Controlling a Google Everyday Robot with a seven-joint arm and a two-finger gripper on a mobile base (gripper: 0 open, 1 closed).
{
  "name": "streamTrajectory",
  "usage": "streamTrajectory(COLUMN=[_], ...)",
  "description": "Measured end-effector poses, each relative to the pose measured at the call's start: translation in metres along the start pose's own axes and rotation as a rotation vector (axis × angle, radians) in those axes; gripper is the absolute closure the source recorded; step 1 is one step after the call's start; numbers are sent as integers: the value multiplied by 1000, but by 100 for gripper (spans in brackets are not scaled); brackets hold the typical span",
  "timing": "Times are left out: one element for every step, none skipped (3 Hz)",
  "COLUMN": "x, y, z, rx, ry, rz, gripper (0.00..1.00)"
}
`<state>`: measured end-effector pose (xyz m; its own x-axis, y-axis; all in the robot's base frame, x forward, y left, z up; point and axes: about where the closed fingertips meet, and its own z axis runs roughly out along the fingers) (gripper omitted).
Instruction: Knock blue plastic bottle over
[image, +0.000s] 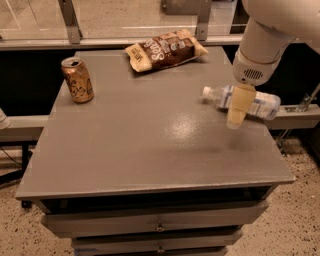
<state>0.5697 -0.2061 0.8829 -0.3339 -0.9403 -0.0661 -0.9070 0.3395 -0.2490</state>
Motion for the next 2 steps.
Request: streamTrajectory(x=[19, 46], y=[1, 3], z=[-27, -68], rx=[-34, -56], ry=[-110, -255], rz=[61, 113], gripper=[0, 0])
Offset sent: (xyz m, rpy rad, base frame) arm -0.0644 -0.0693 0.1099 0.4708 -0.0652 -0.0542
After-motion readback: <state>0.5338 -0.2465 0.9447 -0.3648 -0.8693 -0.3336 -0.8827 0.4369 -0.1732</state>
